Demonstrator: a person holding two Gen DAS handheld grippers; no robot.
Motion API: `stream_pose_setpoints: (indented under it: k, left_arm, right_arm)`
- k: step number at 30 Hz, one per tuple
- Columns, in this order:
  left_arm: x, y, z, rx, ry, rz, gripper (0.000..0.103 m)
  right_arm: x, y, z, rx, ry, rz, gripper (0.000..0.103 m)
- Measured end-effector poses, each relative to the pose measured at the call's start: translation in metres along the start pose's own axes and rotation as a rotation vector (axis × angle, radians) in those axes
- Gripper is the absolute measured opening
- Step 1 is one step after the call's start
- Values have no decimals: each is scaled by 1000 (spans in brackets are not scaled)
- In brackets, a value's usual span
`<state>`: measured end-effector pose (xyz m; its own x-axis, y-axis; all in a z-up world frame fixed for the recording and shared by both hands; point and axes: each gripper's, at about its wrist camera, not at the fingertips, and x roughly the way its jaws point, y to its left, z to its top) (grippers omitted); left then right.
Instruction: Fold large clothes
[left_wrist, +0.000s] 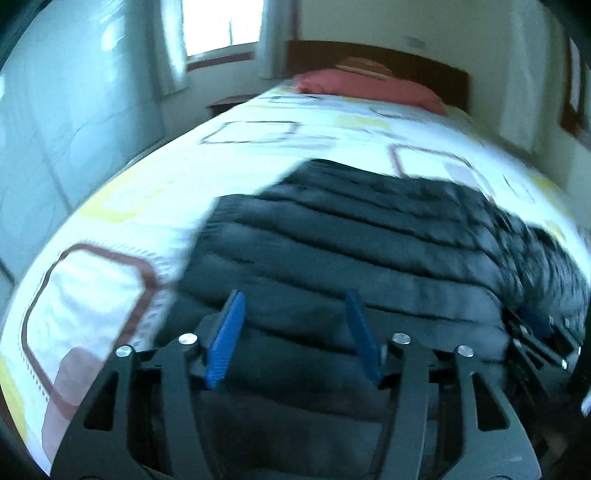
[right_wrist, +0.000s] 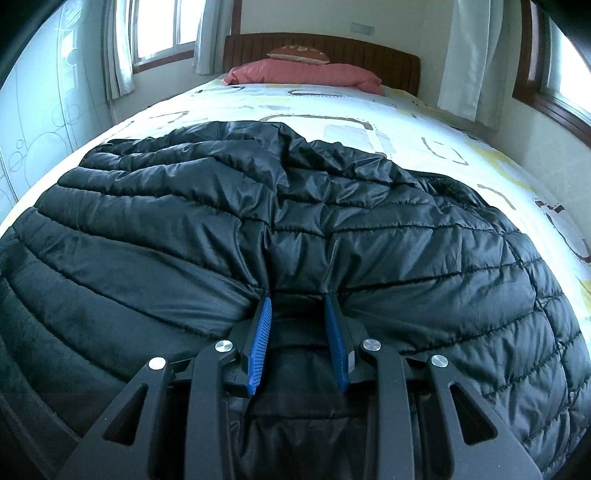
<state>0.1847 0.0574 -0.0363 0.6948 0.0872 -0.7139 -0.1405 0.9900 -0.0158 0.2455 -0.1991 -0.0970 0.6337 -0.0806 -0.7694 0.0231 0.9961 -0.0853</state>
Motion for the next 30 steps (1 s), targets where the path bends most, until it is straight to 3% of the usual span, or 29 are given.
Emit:
stream_pose_setpoints:
  k: [4,11,14,22,28,30]
  left_arm:
    - [9,52,9,-165,33,-57,75]
    - [62,114,-1,-525,225,-358,83]
    - [74,123,-10,-625,242,-438,88]
    - [89,109,-9,-671,270,-596,88]
    - [96,100,-5,-609,286,-524,82]
    - [93,97,-3,-595,274,-512,69]
  right_arm:
    - [0,0,0,1,0,1,31]
    - [0,0,-1,0,-1,1,31]
    - [0,-1,0,0,-1,0,31]
    - [-1,0,0,1,-2,0,31]
    - [-1,1,0,4,-3,1,31]
    - [-1,0,0,3,-3,1,31]
